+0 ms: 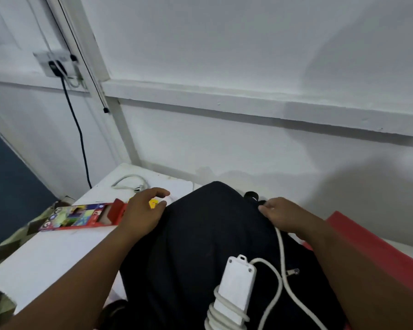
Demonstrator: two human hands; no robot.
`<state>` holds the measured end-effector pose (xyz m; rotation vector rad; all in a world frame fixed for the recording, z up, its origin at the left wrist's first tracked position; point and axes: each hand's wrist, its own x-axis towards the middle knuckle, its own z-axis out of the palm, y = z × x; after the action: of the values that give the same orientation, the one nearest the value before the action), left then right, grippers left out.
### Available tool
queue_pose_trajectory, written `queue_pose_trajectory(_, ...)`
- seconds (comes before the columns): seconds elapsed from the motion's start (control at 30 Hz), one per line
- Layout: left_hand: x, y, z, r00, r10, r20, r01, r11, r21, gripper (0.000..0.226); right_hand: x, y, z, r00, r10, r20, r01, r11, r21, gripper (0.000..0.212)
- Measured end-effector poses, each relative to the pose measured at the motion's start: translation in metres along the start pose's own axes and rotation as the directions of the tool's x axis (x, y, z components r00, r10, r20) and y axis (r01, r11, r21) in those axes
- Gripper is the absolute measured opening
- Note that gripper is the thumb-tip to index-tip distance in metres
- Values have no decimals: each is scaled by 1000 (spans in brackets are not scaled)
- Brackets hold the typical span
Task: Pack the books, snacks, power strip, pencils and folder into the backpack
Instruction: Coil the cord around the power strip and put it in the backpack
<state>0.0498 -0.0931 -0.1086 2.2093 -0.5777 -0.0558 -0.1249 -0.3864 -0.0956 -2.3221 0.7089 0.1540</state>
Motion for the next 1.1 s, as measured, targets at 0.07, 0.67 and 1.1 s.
queue_pose_trajectory(0.07,26,-21,-6,997,-4,71,0,998,59,23,7,-4,5,997,64,-38,-58,988,141,18)
queue_pose_trajectory(0.67,149,-141,-4,889,-68,454,-165,875,455,24,-7,-44,29,802,312,-510,-106,914,393,29)
queue_pose_trajectory(1.1,154,-128,-9,894,321,313,-391,900,192,30,-2,-56,29,696,376,-612,-44,873,487,24)
